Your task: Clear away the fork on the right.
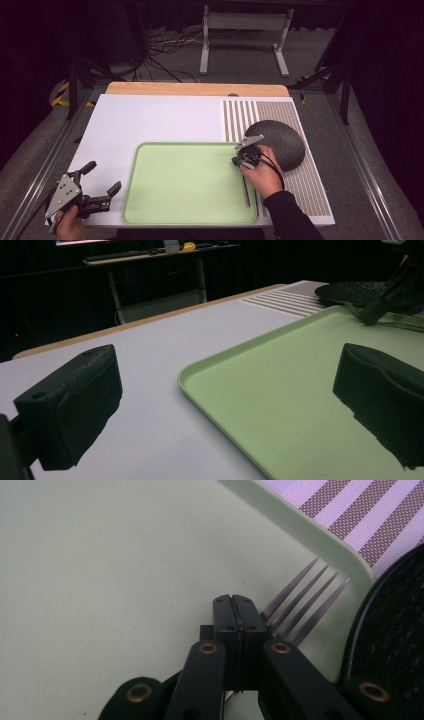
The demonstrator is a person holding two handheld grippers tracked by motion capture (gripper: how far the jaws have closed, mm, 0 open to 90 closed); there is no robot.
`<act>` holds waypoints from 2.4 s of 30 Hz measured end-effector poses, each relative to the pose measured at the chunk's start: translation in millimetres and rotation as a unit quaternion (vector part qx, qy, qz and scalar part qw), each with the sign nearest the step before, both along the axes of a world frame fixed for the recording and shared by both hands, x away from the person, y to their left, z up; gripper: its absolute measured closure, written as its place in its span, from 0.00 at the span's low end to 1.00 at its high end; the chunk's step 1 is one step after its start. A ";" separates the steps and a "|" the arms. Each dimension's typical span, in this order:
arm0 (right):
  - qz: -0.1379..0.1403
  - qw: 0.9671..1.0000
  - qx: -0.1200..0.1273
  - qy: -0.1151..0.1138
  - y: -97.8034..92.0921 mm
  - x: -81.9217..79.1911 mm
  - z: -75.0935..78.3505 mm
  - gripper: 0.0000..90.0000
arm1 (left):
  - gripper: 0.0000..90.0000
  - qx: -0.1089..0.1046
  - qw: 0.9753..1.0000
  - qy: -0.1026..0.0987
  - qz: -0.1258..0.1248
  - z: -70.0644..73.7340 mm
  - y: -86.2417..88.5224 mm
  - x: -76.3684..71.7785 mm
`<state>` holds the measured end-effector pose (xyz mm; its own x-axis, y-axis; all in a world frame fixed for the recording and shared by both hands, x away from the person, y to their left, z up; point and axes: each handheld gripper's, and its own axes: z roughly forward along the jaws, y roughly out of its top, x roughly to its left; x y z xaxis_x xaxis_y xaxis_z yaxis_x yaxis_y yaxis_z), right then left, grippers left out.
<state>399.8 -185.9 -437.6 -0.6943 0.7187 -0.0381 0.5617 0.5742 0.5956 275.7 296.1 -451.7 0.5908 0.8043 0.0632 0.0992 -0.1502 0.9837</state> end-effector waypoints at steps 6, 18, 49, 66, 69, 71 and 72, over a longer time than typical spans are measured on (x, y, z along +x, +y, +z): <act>-0.005 1.000 0.002 0.003 -1.9 0.1 0.2 1.00 | 0.00 0.000 1.000 0.000 -0.001 -0.1 -0.1 0.2; 0.003 1.000 0.019 -0.021 -3.1 -2.9 14.6 0.68 | 0.00 -0.001 1.000 0.001 0.000 -0.2 -0.1 0.3; 0.063 0.968 0.168 -0.173 -64.2 -43.6 64.2 0.13 | 0.00 -0.001 1.000 0.001 0.003 -0.2 -0.4 -0.3; 0.054 0.952 0.216 -0.209 -109.2 -62.7 48.4 0.13 | 0.00 -0.001 1.000 0.000 0.005 0.0 -0.6 -1.0; 0.051 0.950 0.222 -0.211 -115.1 -65.4 44.3 0.13 | 0.00 -0.001 1.000 0.000 0.005 0.0 -0.4 -0.9; 0.050 0.949 0.226 -0.214 -118.6 -67.3 41.6 0.13 | 0.00 -0.001 1.000 0.000 0.005 0.1 -0.4 -0.9; 0.049 0.948 0.228 -0.215 -121.0 -68.2 39.7 0.12 | 0.00 -0.001 1.000 -0.001 0.005 0.1 -0.5 -0.9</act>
<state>331.6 -306.9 -397.9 -0.7499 0.6608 -0.0332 0.1674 0.2381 0.9567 274.8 295.6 -451.6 0.5829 0.8101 0.0636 0.0978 -0.1476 0.9842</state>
